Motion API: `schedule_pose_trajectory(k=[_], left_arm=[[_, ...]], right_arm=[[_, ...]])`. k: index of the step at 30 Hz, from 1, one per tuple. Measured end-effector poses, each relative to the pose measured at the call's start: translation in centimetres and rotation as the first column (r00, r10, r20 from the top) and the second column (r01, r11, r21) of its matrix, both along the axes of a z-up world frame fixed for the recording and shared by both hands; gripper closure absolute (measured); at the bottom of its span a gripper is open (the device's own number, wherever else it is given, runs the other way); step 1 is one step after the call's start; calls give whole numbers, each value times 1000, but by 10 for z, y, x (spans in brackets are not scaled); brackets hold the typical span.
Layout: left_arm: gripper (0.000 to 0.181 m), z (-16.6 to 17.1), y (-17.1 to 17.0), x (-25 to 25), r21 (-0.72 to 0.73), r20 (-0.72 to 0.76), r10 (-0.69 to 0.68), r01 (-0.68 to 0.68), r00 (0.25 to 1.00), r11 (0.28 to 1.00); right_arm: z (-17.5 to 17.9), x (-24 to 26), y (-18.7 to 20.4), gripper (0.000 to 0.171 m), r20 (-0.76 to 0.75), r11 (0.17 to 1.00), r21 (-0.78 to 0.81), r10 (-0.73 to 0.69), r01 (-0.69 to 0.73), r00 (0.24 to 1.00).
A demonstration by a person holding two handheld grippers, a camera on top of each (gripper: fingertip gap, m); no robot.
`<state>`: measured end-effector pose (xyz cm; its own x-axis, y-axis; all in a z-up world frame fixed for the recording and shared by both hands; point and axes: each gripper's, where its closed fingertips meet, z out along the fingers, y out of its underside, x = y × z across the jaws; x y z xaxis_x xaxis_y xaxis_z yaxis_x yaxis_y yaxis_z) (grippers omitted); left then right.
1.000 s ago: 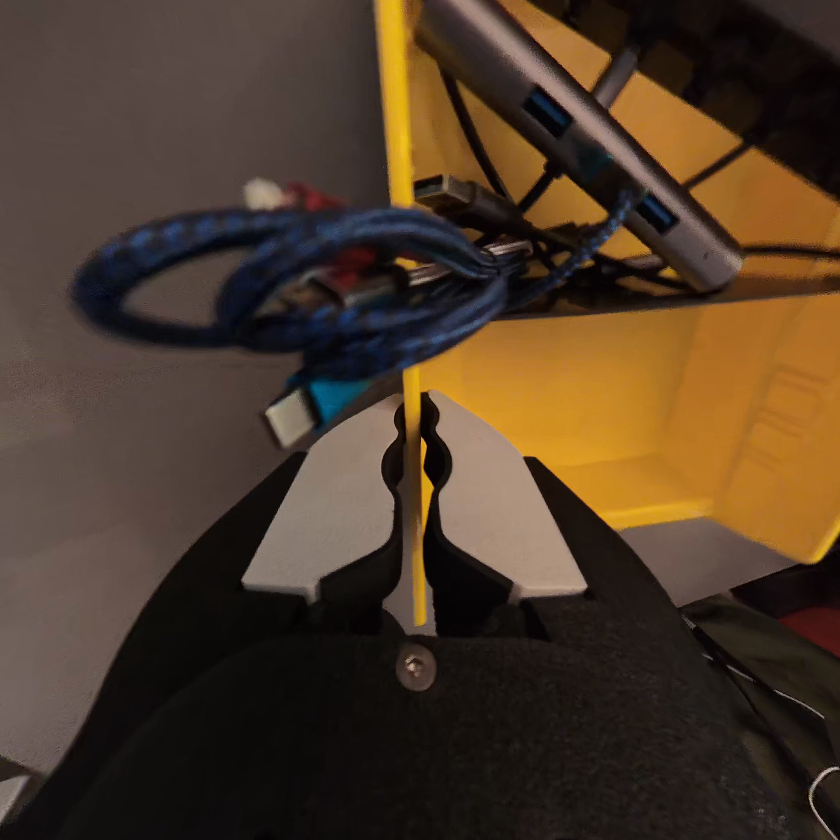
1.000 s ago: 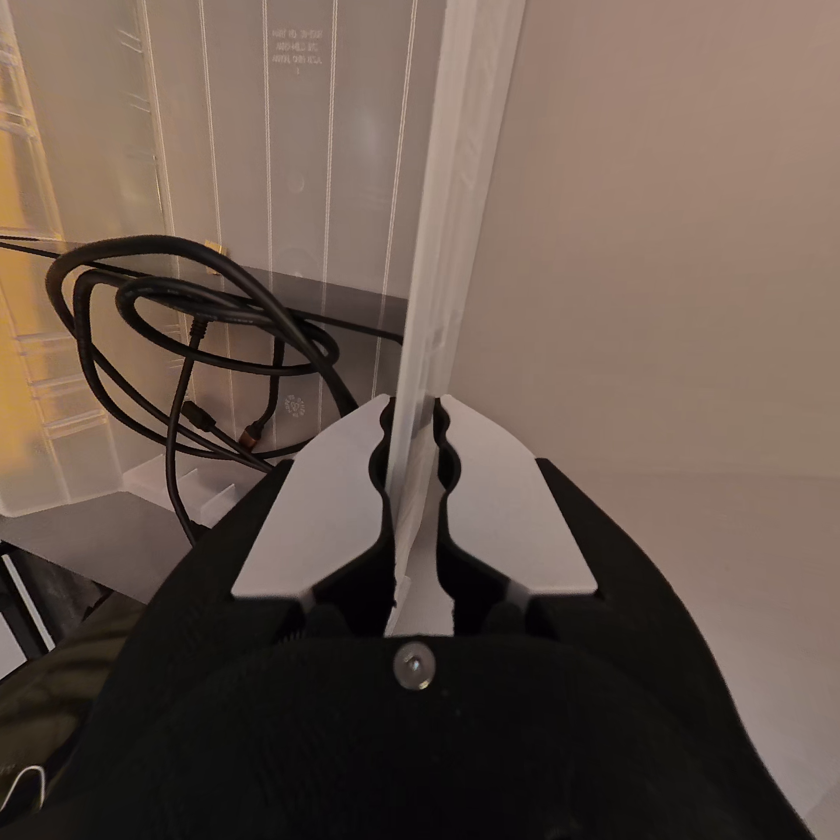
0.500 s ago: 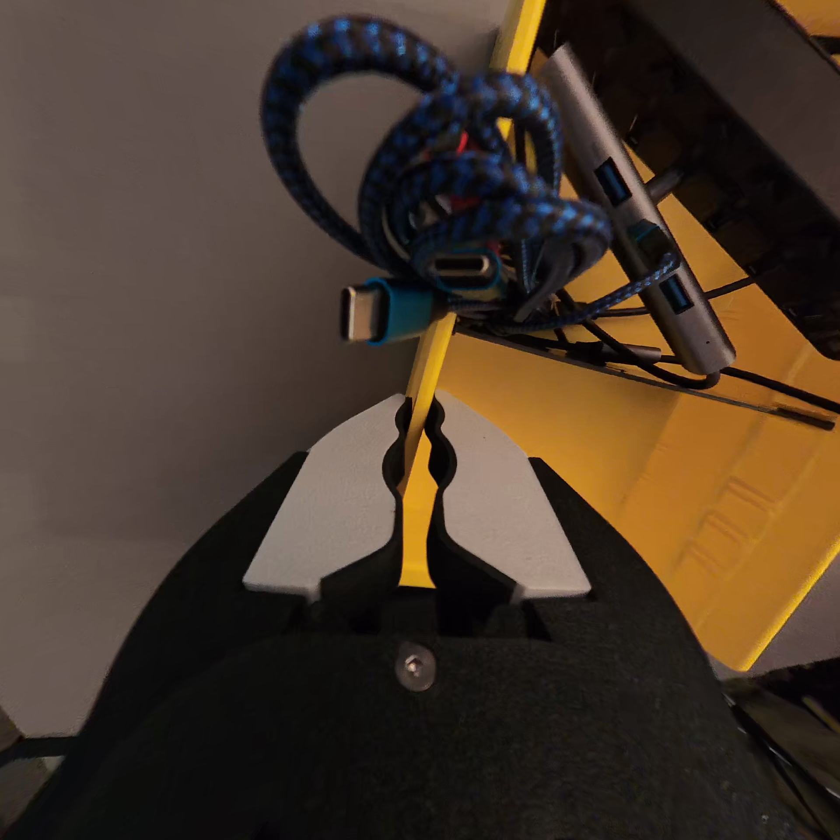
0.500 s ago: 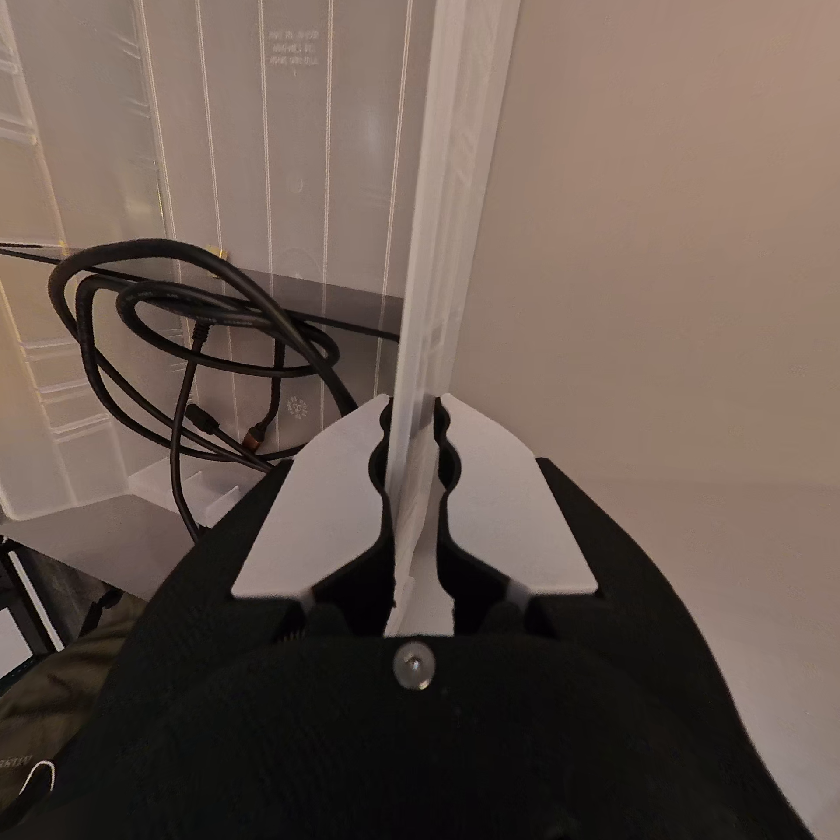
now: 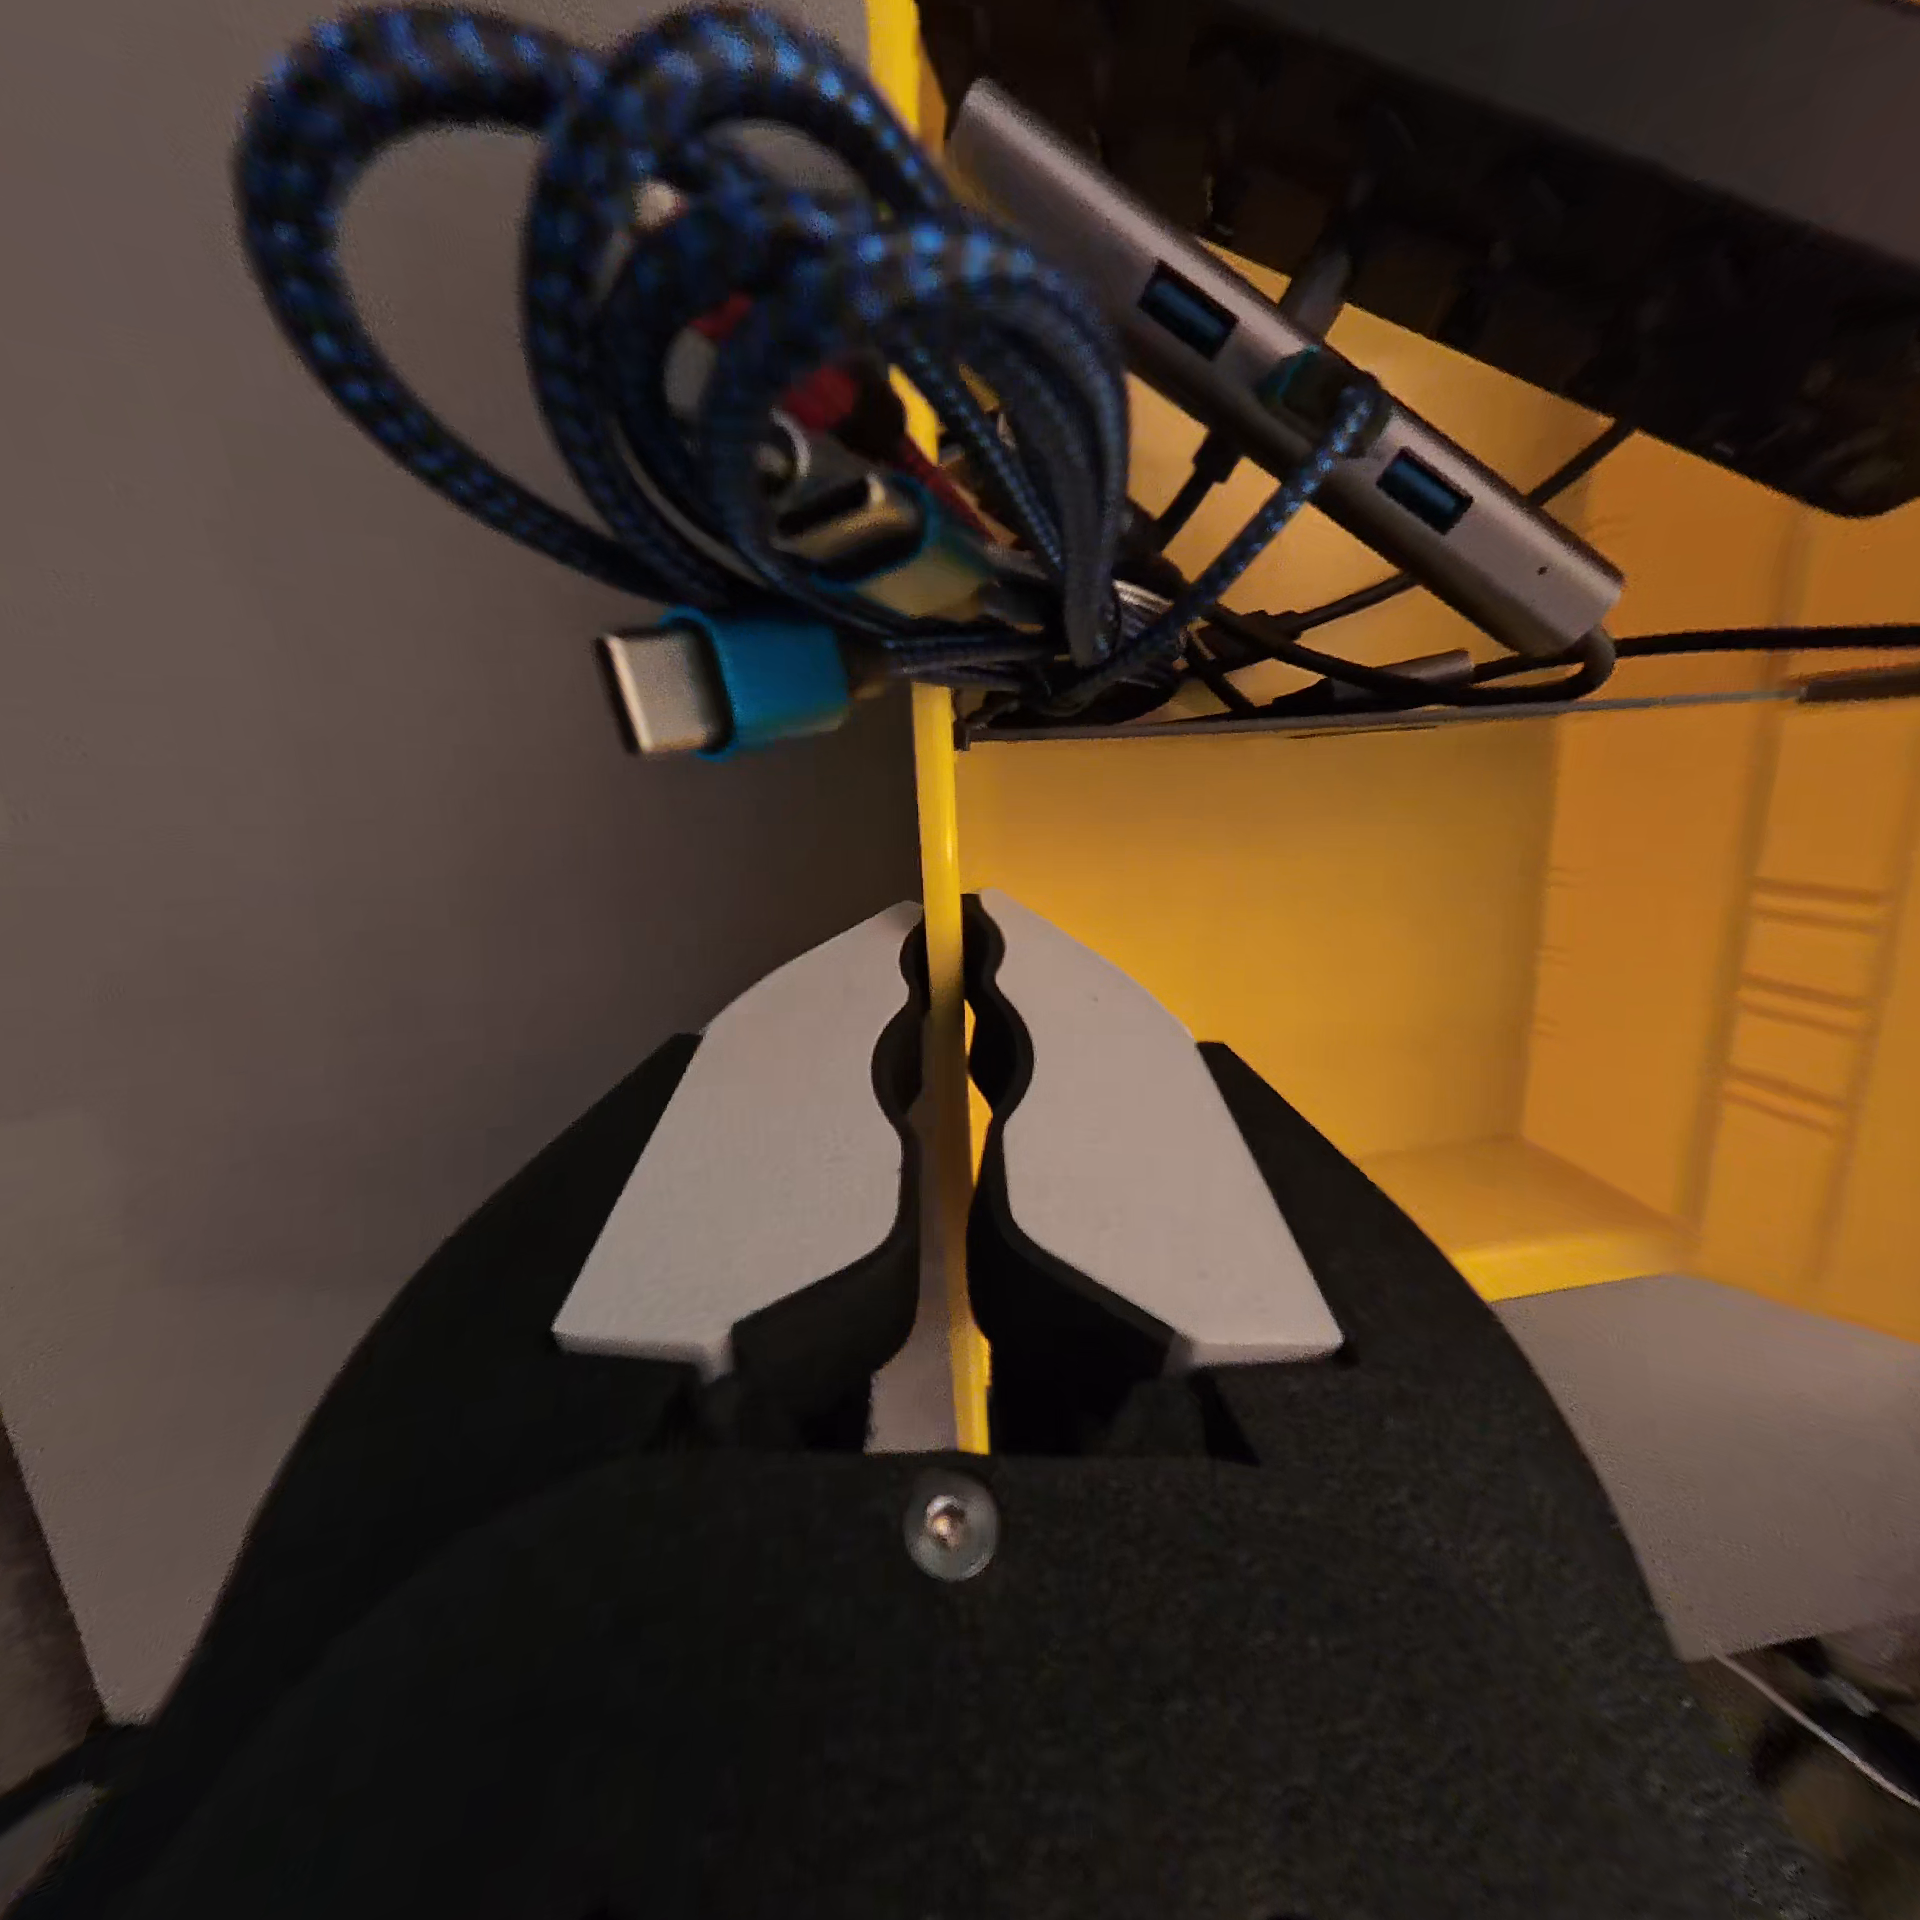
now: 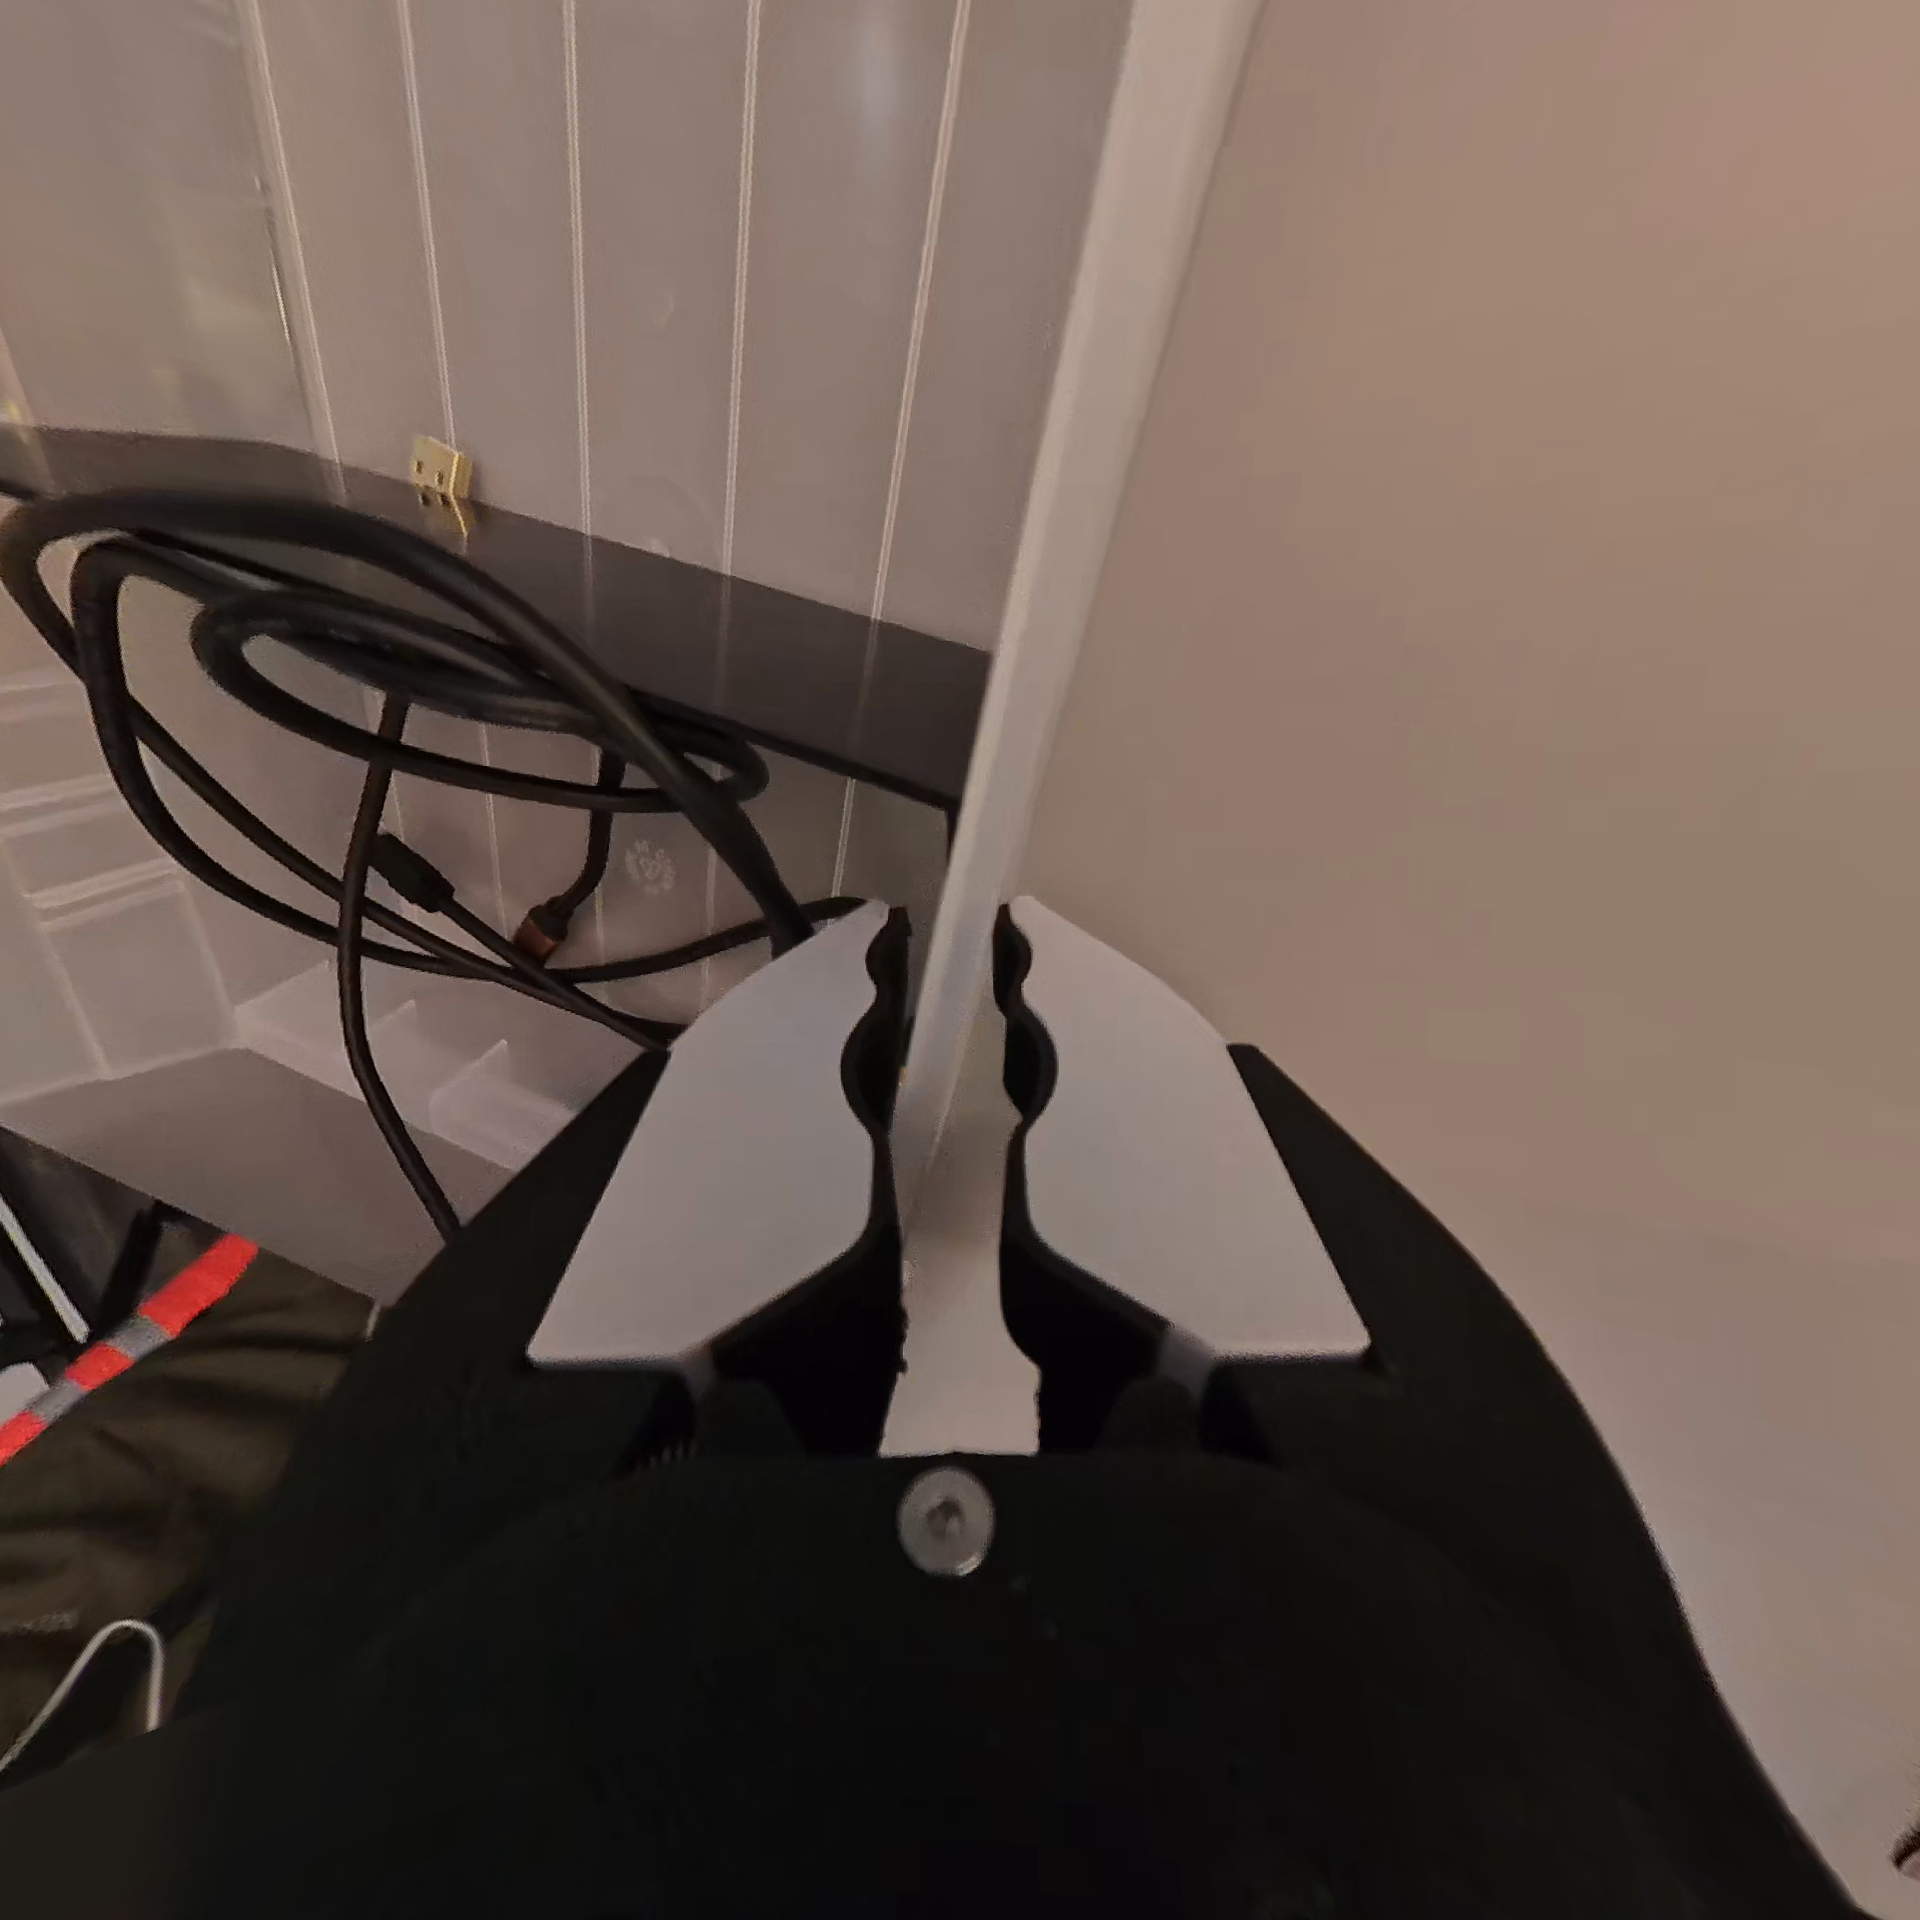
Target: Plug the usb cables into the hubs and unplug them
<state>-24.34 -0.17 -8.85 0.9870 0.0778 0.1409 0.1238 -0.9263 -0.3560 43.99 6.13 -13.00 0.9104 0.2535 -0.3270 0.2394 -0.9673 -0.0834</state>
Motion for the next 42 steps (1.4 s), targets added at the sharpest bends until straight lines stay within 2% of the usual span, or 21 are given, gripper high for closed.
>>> schedule_pose_trajectory(k=[5,10,18,23,26,32,42], left_arm=[[177,0,0,0,4,-66,-125,125,990,992],[177,-1,0,-1,26,-74,-169,171,983,985],[177,-1,-1,-3,45,-98,-243,248,965,968],[177,0,1,-2,84,-51,-182,186,982,979],[177,0,0,-3,98,-109,-254,265,961,959],[177,0,1,-3,91,-78,-234,241,969,966],[177,0,-2,0,124,-81,-230,239,970,963]], right_arm=[[1,-3,4,153,-42,999,24,27,-26,999],[2,-1,7,151,-60,994,76,80,-75,995],[2,3,-2,151,-75,1000,9,8,-7,997],[2,3,-1,152,-61,1000,0,-3,3,998],[1,3,0,153,-49,1000,1,-1,1,999],[2,0,5,149,-91,997,-25,-69,67,994],[2,-3,-5,150,-74,997,-62,-54,49,996]])
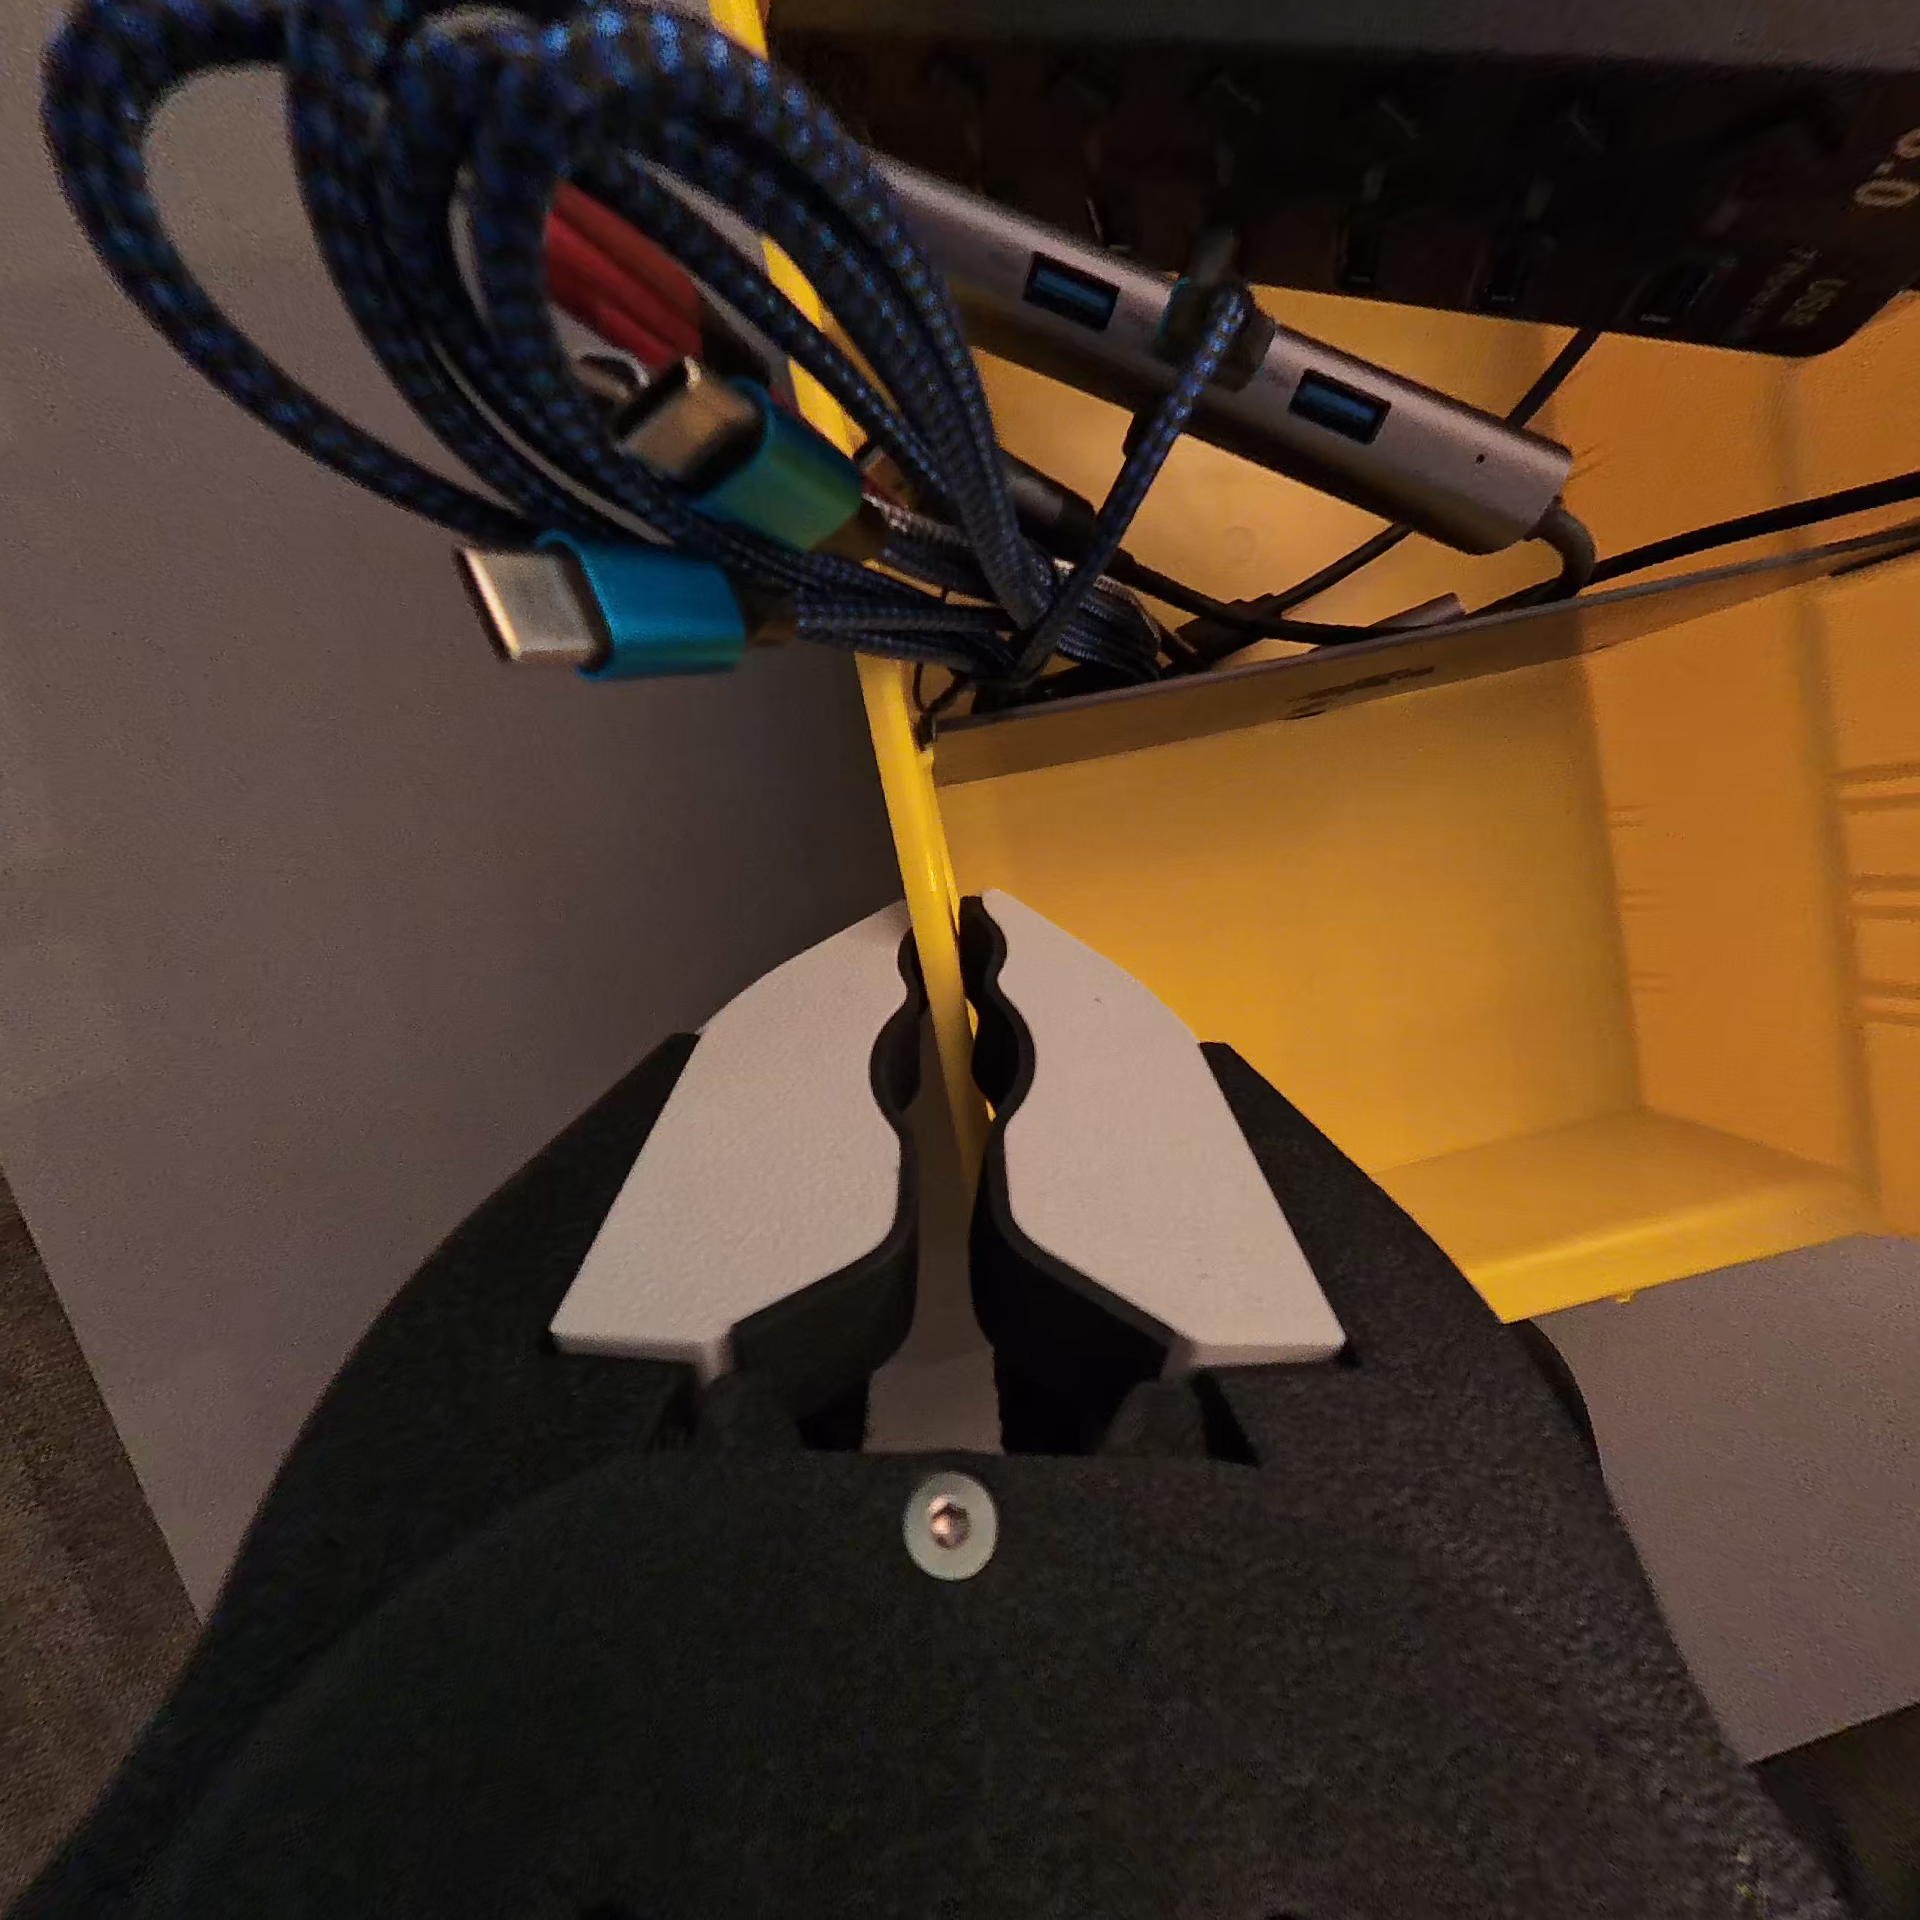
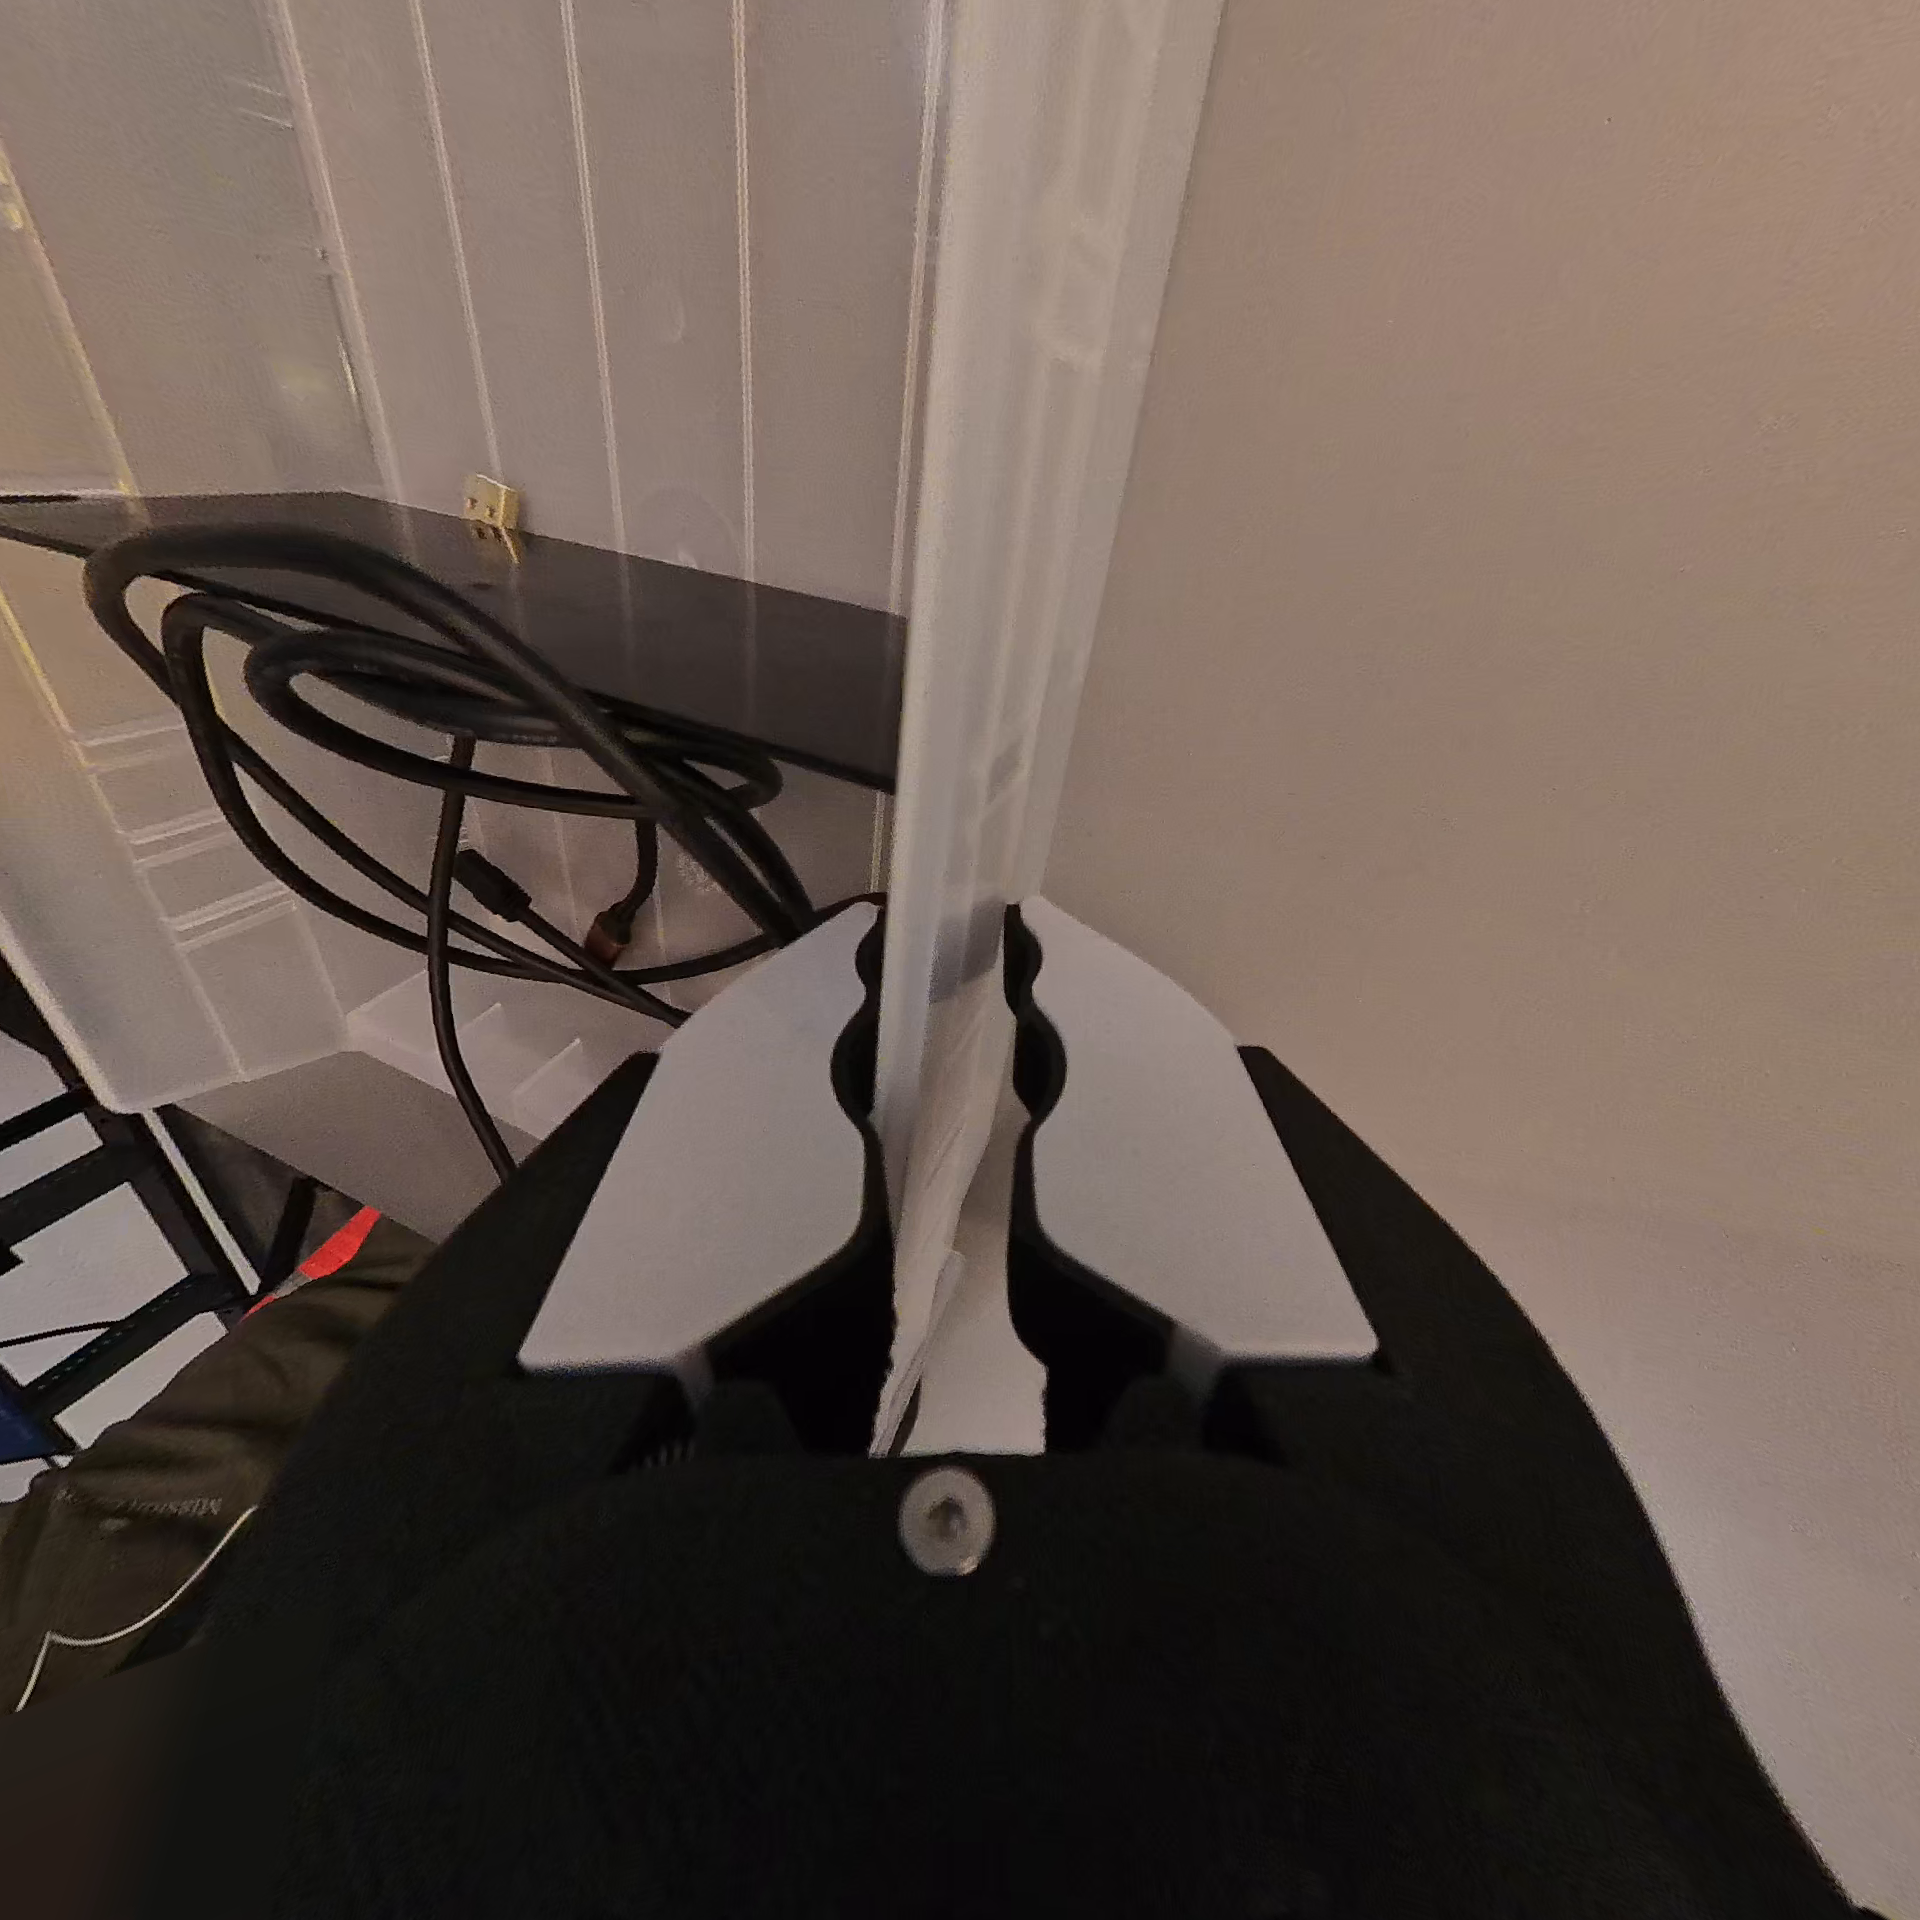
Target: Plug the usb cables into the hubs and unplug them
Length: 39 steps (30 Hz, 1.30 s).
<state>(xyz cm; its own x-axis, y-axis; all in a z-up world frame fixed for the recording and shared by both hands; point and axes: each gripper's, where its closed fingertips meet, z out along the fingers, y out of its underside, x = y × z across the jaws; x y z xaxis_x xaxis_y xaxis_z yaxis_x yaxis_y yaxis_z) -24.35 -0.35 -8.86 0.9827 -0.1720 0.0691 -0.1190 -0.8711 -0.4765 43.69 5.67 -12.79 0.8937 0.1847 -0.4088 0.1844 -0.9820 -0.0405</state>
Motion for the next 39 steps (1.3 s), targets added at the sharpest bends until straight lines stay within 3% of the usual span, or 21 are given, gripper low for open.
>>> schedule_pose_trajectory(k=[7,11,13,17,24,29,34,39], left_arm=[[175,-2,0,1,16,40,22,-22,999,1000],[160,-15,-4,10,-19,151,49,-47,987,999],[158,-10,-2,7,35,197,71,-80,978,996],[158,14,1,0,188,284,70,-127,956,974],[149,68,-8,-12,439,224,-30,-73,974,895],[142,117,-11,10,639,147,-147,20,978,769],[135,139,-12,53,760,-42,-242,188,969,622],[129,122,-7,97,742,-201,-324,360,924,566]], right_arm=[[1,-1,0,146,-41,1000,-7,-20,20,999],[5,-1,1,148,-81,999,3,-38,38,996],[8,-1,3,147,-117,998,-2,-65,65,991],[15,1,4,145,-127,996,16,-90,93,988],[41,12,8,148,-71,975,116,-182,190,981],[82,15,8,150,-84,937,285,-184,201,979],[152,2,14,152,-183,801,561,-128,210,975],[241,-25,14,151,-243,466,863,47,193,969]])
